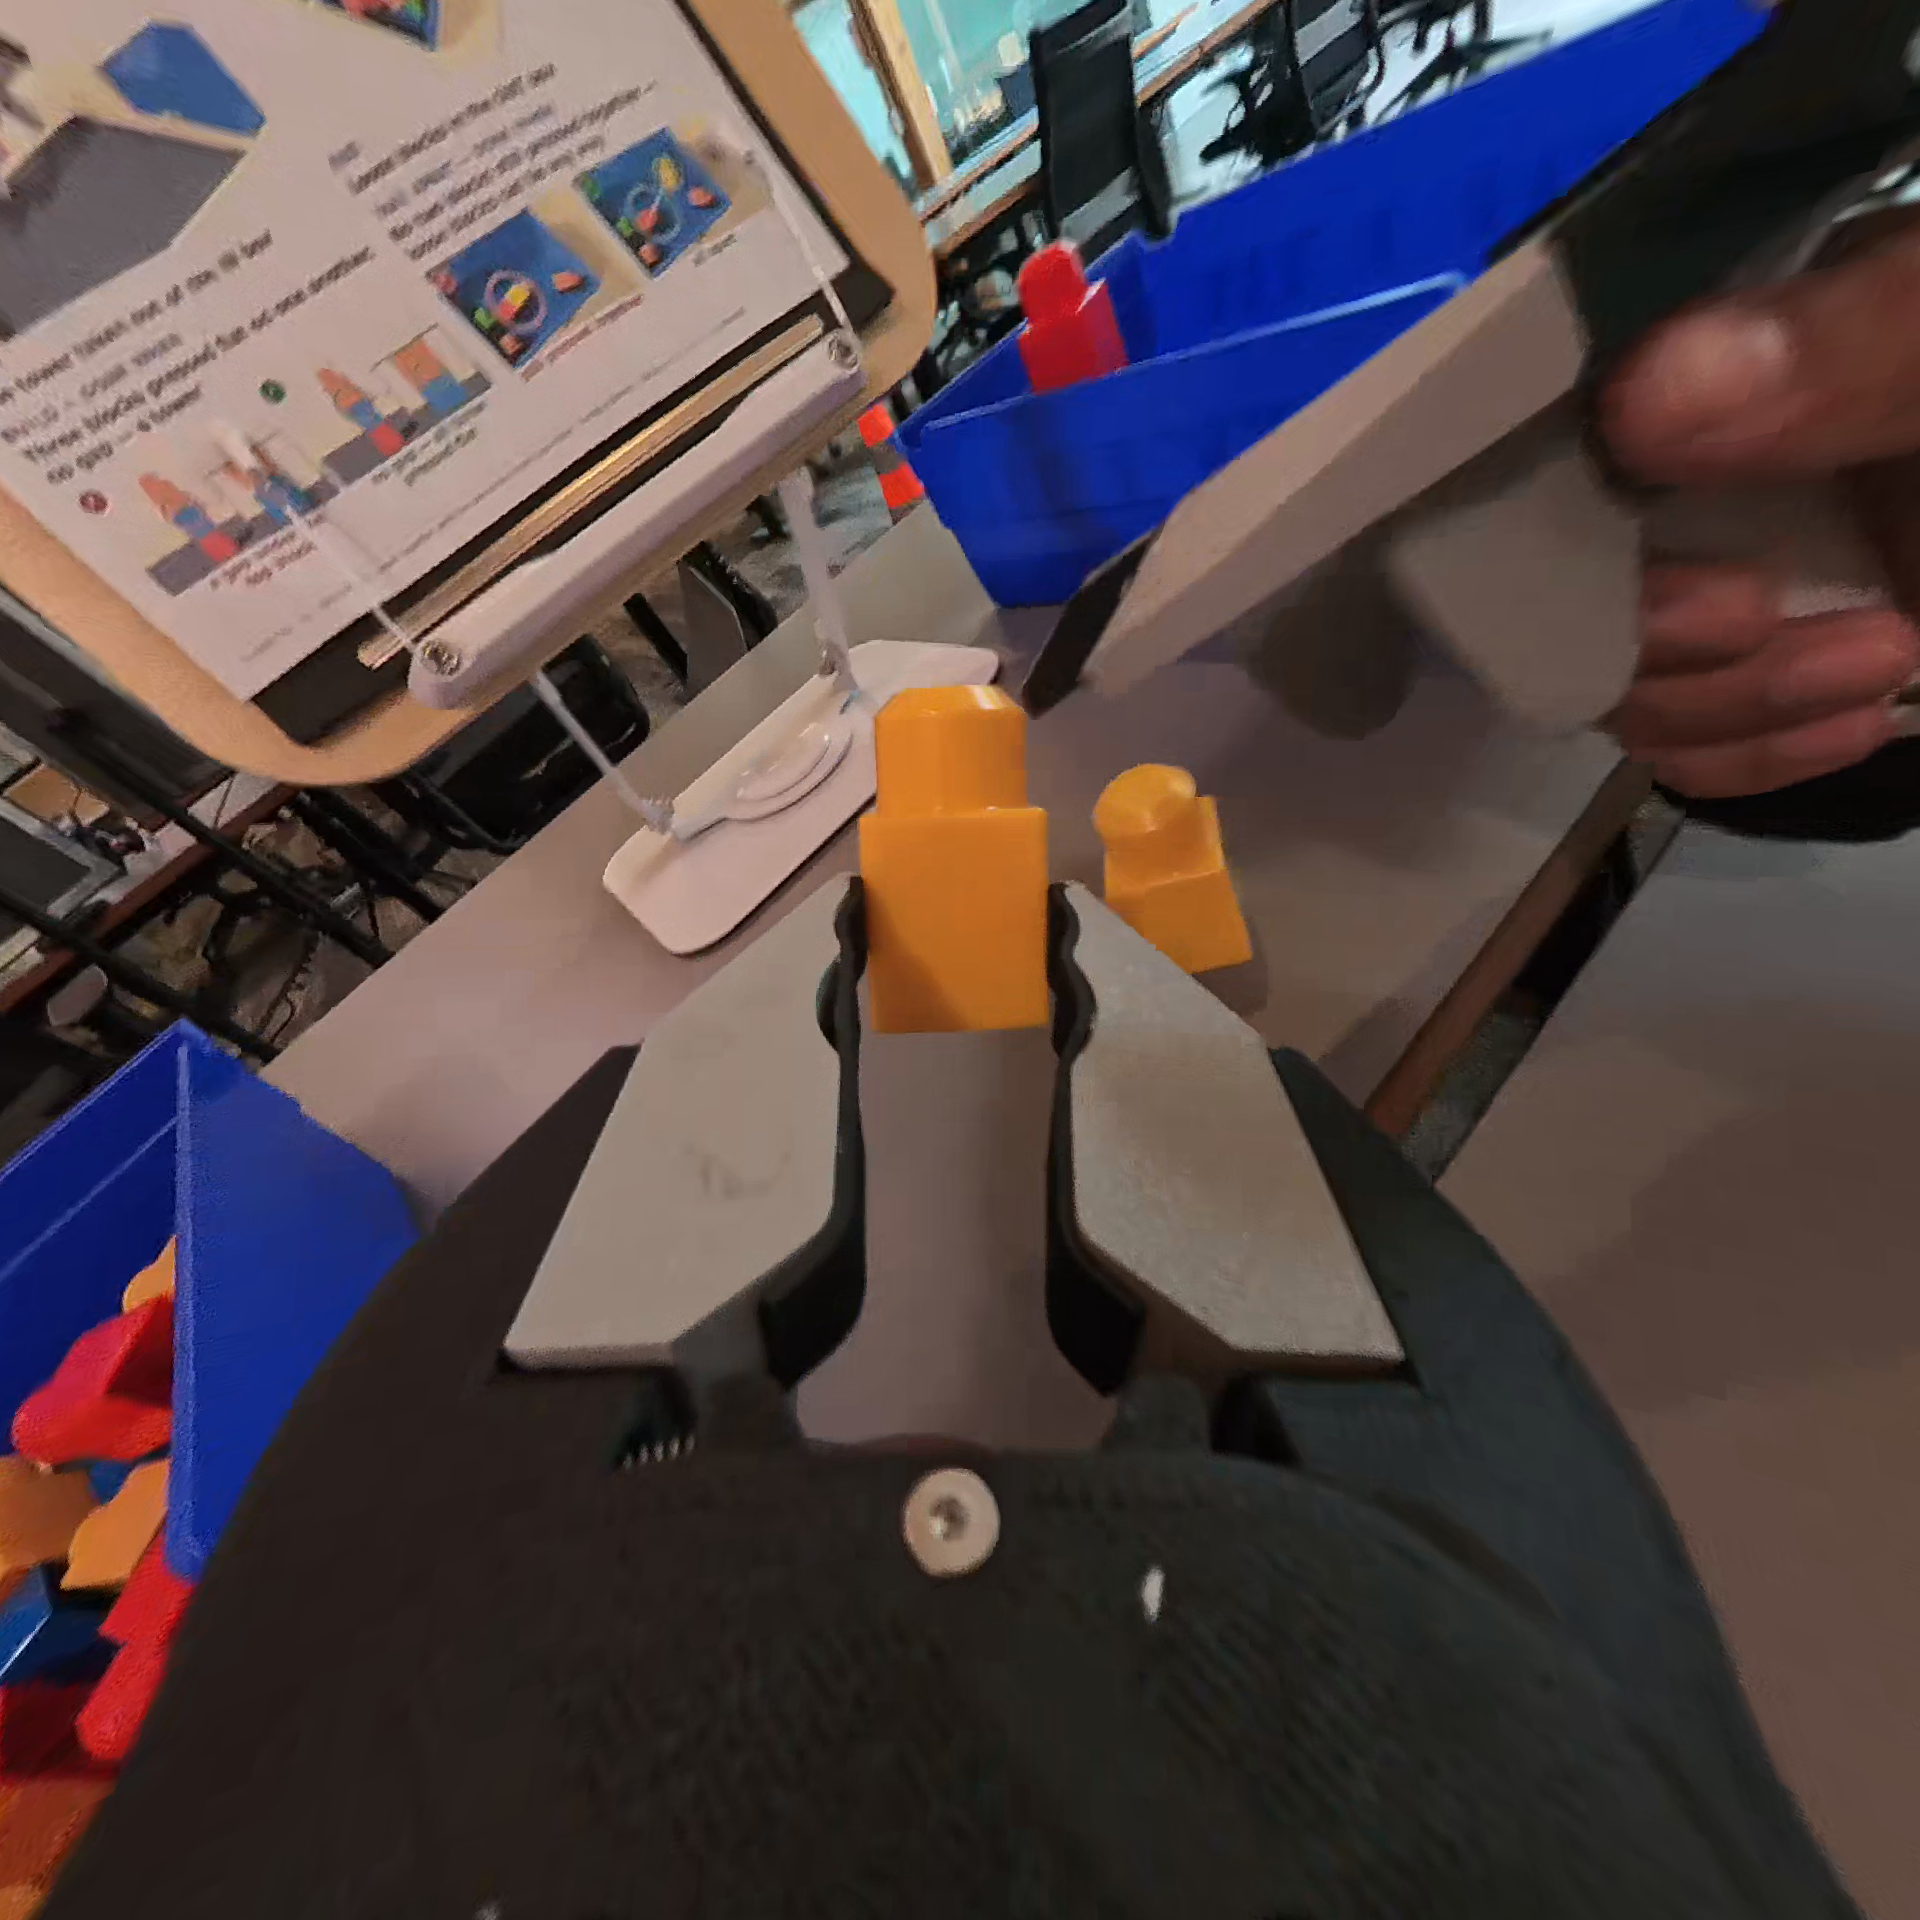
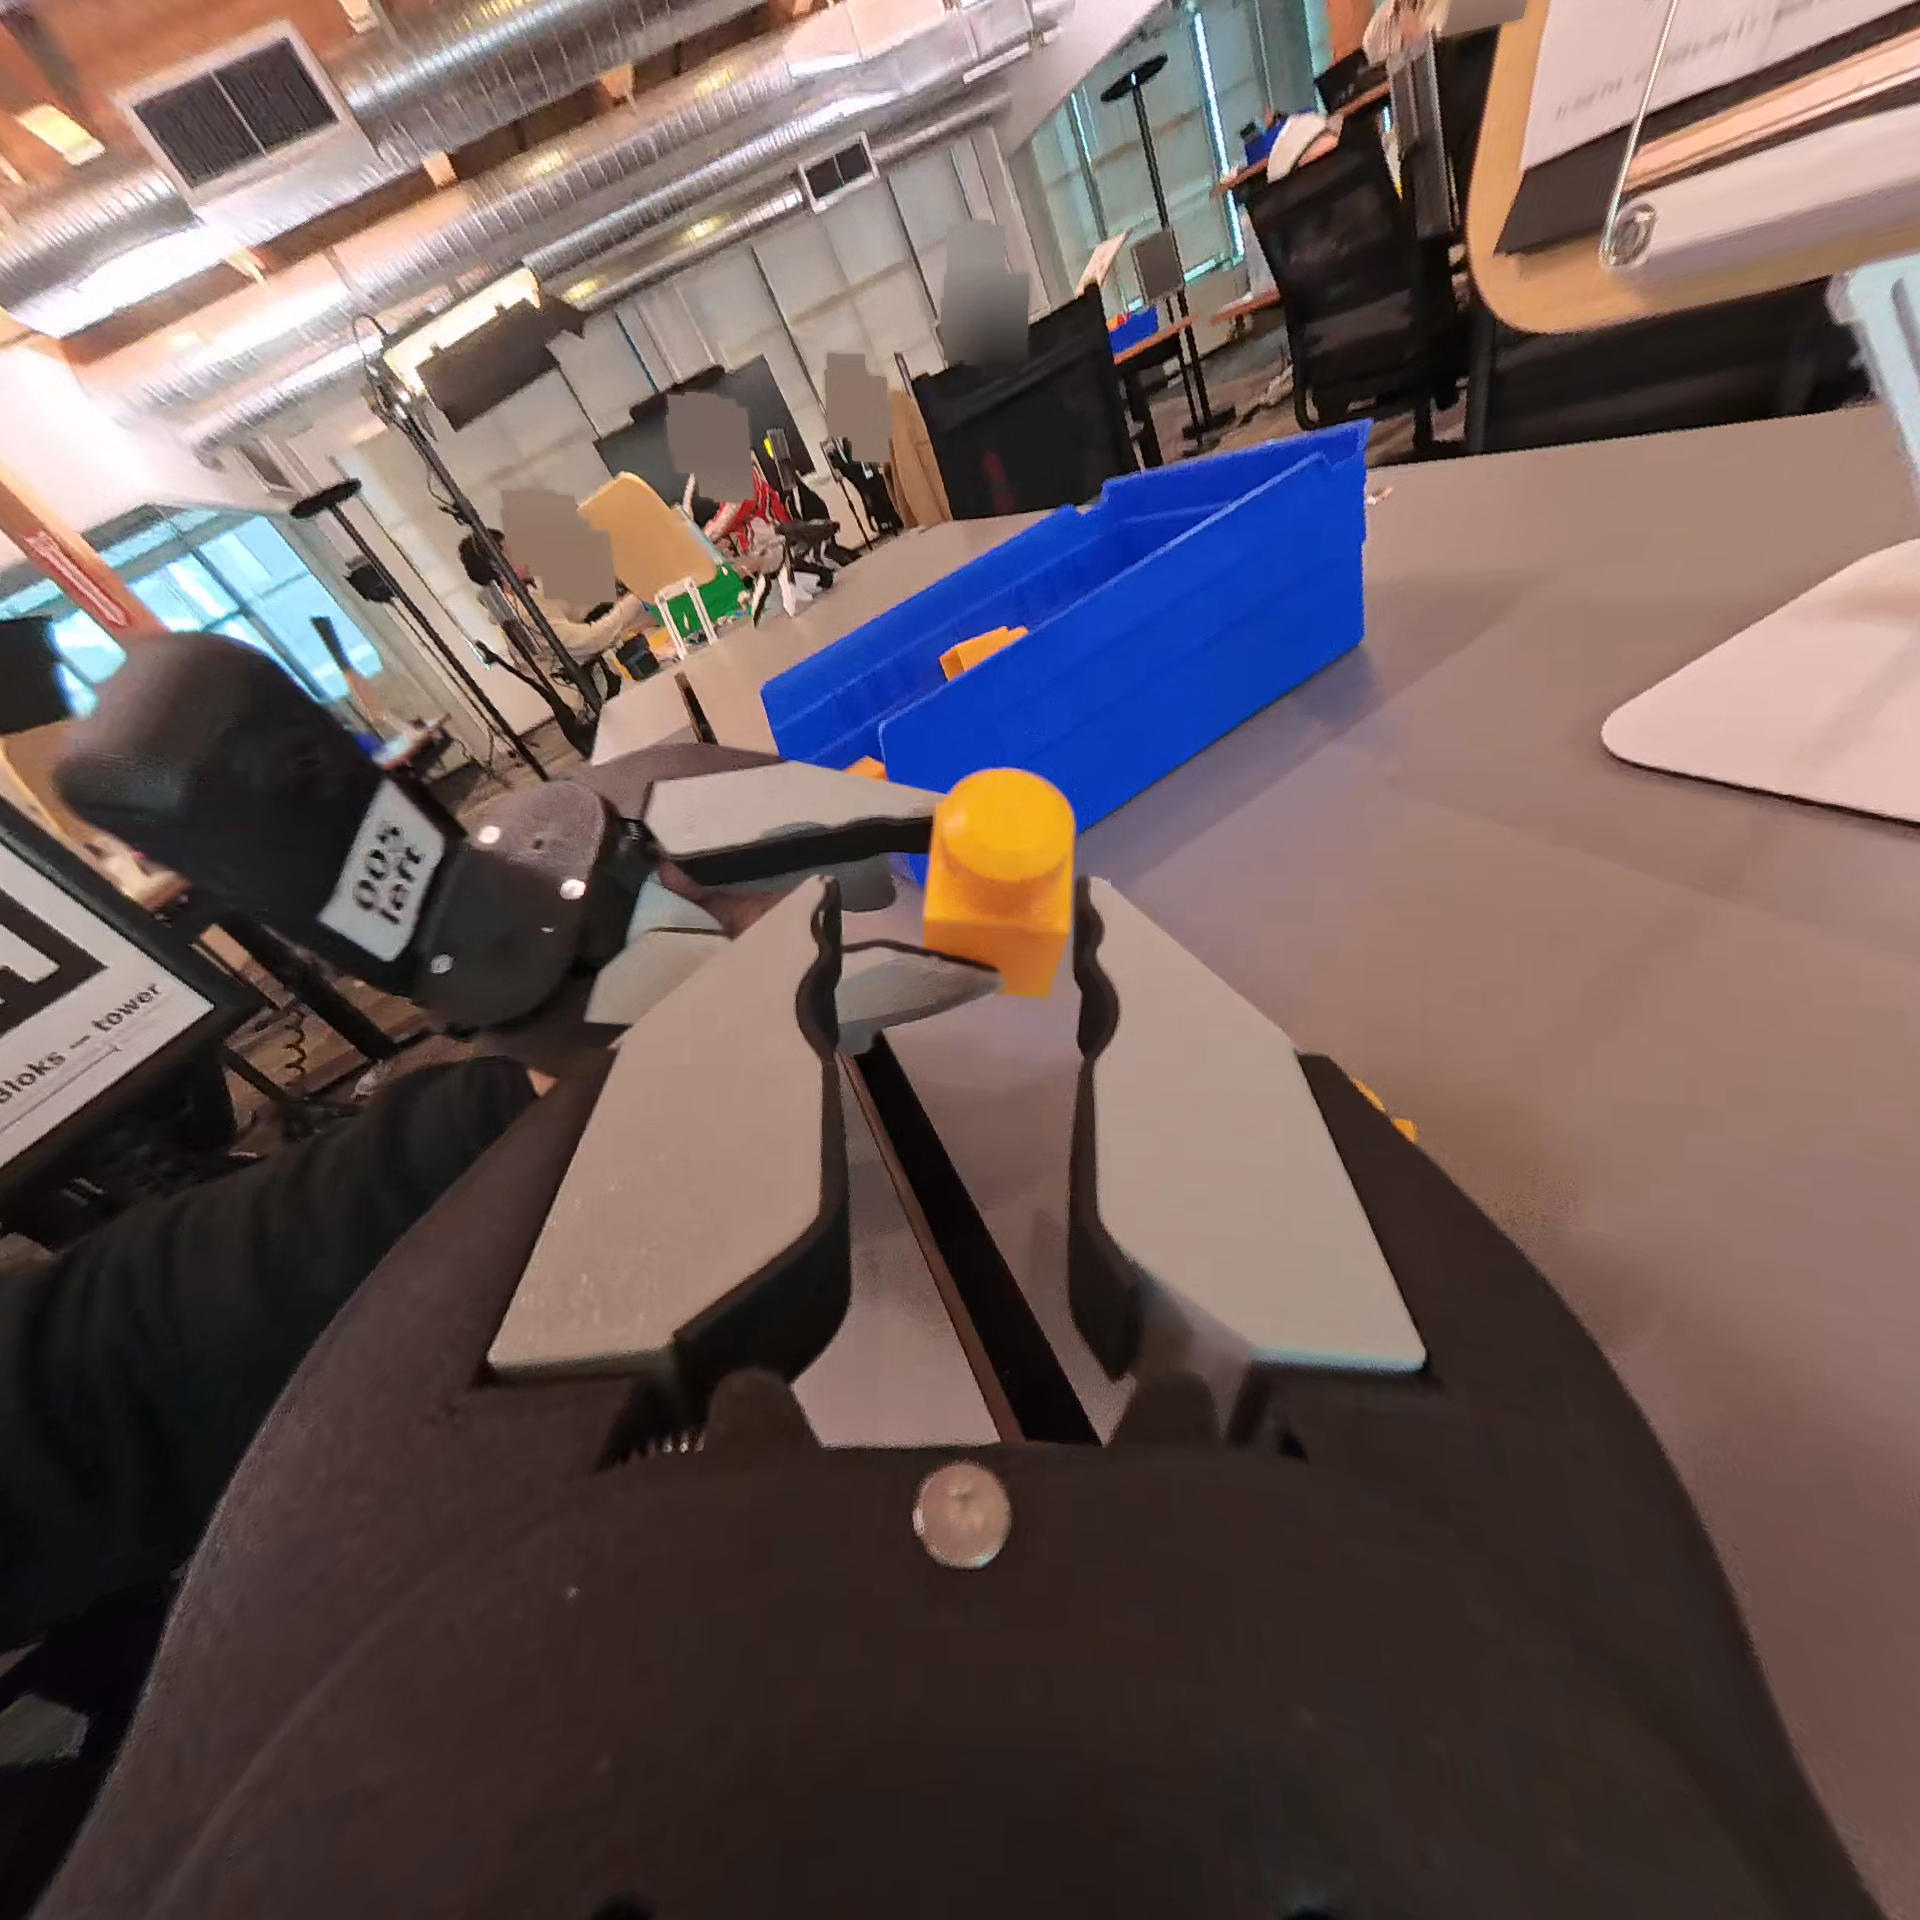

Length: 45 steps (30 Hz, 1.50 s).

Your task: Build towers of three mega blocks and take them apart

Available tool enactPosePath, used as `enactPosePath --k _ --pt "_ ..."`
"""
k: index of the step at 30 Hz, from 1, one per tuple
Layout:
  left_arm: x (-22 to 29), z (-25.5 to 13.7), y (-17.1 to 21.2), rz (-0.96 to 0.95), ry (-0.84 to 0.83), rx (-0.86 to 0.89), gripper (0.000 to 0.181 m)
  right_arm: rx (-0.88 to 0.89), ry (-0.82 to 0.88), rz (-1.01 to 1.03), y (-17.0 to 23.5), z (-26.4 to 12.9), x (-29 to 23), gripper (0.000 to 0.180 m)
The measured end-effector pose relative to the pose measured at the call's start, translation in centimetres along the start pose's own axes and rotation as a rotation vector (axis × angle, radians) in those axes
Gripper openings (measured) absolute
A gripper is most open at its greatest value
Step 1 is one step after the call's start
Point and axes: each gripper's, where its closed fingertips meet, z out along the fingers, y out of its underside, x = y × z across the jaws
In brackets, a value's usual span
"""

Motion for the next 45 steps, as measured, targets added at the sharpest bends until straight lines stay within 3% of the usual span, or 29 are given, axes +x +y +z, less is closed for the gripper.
enactPosePath --k 5,10,18,27,32,35,37,41,45 --pt "2.3 0.2 -0.2 -0.061 0.123 0.037 0.032 -0.084 0.057 -0.066 1.5 0.8 0.3 0.050" --pt "3.0 -0.2 -0.7 -0.076 0.150 0.079 0.032 -0.139 0.061 -0.076 2.7 1.3 0.4 0.041" --pt "3.3 0.5 -0.1 -0.031 0.078 0.054 0.032 -0.179 0.107 -0.099 3.3 1.1 1.2 0.034" --pt "1.4 0.2 0.1 -0.139 0.034 0.075 0.028 -0.017 0.203 -0.099 -0.3 -1.5 2.9 0.034" --pt "1.5 0.8 0.2 -0.258 0.241 -0.027 0.044 0.070 0.282 -0.147 -2.4 -3.8 4.2 0.034" --pt "3.0 2.0 1.0 -0.380 0.363 -0.137 0.063 0.123 0.328 -0.154 -3.5 -5.1 5.1 0.033" --pt "4.0 3.2 2.1 -0.338 0.352 -0.211 0.074 0.162 0.337 -0.139 -4.1 -5.7 5.3 0.034" --pt "4.7 5.7 3.7 -0.212 0.238 -0.292 0.077 0.187 0.345 -0.138 -4.4 -6.1 5.3 0.034" --pt "5.4 7.2 3.6 -0.275 0.237 -0.321 0.077 0.174 0.340 -0.147 -4.2 -5.7 5.0 0.034"
